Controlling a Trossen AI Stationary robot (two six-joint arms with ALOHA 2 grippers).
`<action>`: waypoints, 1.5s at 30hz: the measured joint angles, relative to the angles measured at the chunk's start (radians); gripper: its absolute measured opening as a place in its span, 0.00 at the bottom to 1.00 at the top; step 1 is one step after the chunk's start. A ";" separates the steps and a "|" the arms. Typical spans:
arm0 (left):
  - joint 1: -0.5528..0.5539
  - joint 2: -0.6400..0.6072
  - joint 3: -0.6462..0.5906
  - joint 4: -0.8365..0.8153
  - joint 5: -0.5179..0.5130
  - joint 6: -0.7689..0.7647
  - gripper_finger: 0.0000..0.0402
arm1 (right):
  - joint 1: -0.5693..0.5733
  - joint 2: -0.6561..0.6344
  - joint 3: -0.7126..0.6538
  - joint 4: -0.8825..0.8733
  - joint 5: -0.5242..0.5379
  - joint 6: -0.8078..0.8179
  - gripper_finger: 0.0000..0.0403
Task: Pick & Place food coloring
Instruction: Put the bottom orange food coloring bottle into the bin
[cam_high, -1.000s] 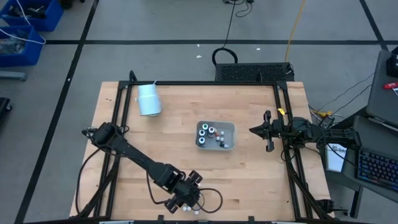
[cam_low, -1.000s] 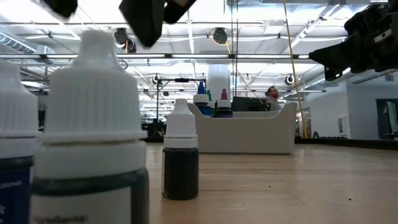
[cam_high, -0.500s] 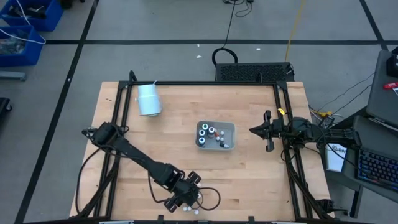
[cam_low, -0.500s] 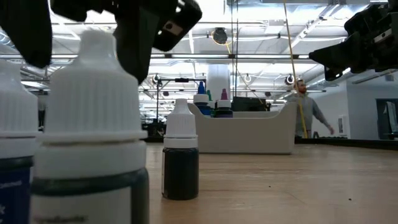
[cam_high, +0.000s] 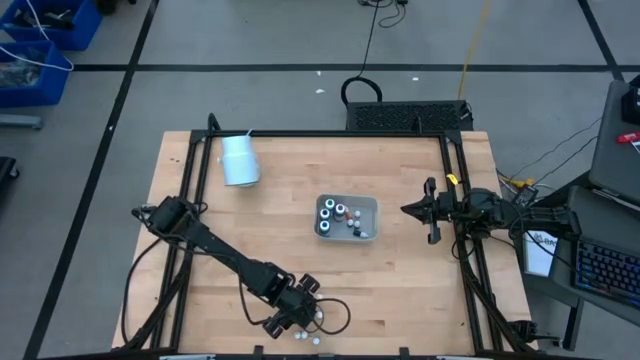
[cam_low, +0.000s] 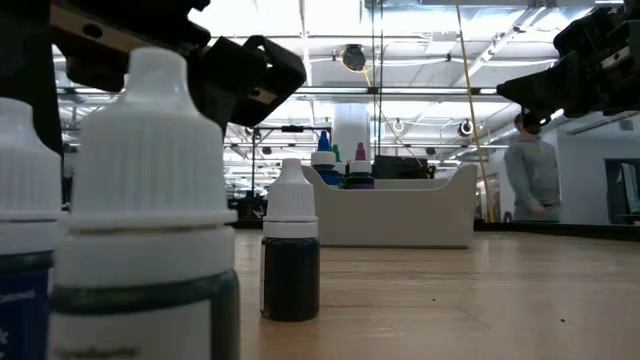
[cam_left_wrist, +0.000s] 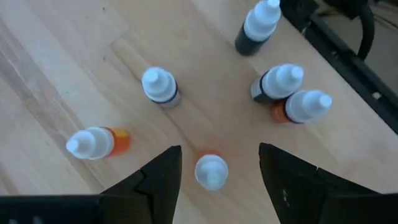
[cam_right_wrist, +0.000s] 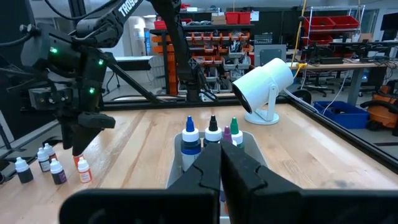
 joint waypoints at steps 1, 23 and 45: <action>0.000 0.000 0.000 0.007 0.000 0.002 0.54 | 0.000 0.000 0.000 0.000 0.000 0.000 0.00; 0.025 0.000 0.000 0.010 0.026 -0.001 0.54 | 0.000 0.000 0.000 0.000 0.000 -0.002 0.00; 0.031 0.033 0.002 0.023 0.067 -0.008 0.54 | 0.000 0.005 0.000 -0.001 0.000 -0.002 0.00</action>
